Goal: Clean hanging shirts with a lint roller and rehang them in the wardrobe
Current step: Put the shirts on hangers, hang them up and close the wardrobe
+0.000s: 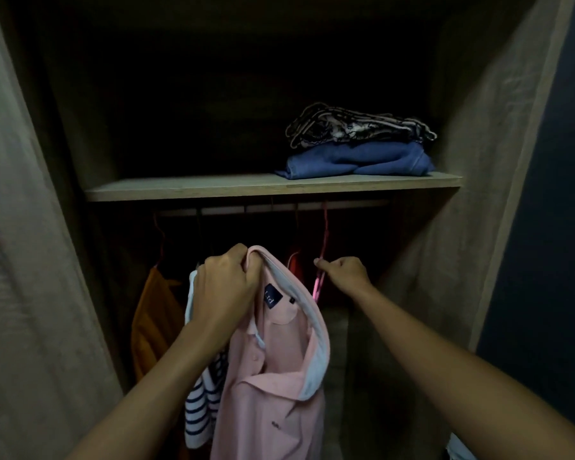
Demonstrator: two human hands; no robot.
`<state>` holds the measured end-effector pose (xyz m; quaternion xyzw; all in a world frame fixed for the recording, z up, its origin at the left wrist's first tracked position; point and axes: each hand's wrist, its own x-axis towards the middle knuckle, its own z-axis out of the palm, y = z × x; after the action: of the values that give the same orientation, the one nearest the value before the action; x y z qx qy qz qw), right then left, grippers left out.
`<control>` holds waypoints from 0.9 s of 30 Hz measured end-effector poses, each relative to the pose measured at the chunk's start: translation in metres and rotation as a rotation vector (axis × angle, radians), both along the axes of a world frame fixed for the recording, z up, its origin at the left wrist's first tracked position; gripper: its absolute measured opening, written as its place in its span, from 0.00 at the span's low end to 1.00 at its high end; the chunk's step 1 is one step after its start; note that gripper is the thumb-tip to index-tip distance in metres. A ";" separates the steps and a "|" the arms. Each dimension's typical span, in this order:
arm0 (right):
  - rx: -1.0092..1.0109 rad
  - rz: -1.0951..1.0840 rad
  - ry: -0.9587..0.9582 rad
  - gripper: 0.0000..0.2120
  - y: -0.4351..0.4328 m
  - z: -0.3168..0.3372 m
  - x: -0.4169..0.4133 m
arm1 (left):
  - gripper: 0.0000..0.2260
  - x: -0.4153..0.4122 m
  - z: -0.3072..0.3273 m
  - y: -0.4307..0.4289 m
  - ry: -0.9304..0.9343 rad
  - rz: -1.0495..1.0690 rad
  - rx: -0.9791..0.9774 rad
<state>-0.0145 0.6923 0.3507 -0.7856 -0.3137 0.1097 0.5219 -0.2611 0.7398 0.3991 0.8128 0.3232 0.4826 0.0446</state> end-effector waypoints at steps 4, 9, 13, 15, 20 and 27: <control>-0.002 0.012 0.039 0.21 0.024 -0.010 0.008 | 0.15 -0.001 -0.006 0.013 0.038 -0.024 0.016; 0.063 -0.019 0.035 0.08 0.032 -0.007 0.011 | 0.13 -0.001 -0.008 0.019 0.050 -0.017 0.030; 0.183 -0.017 0.027 0.06 0.011 0.008 0.001 | 0.14 -0.001 -0.006 0.015 0.040 -0.025 -0.016; 0.237 -0.025 0.002 0.06 -0.007 0.012 -0.005 | 0.15 -0.002 -0.004 0.011 0.025 -0.073 -0.051; 0.186 -0.016 -0.042 0.08 -0.066 0.009 -0.024 | 0.15 -0.004 0.000 -0.002 0.006 -0.147 -0.094; 0.180 0.051 -0.096 0.03 -0.167 0.003 -0.069 | 0.16 -0.001 0.009 -0.040 0.001 -0.202 -0.117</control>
<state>-0.0840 0.5251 0.3536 -0.7317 -0.3670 0.0565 0.5717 -0.2626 0.6993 0.4081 0.8376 0.2671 0.4554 0.1403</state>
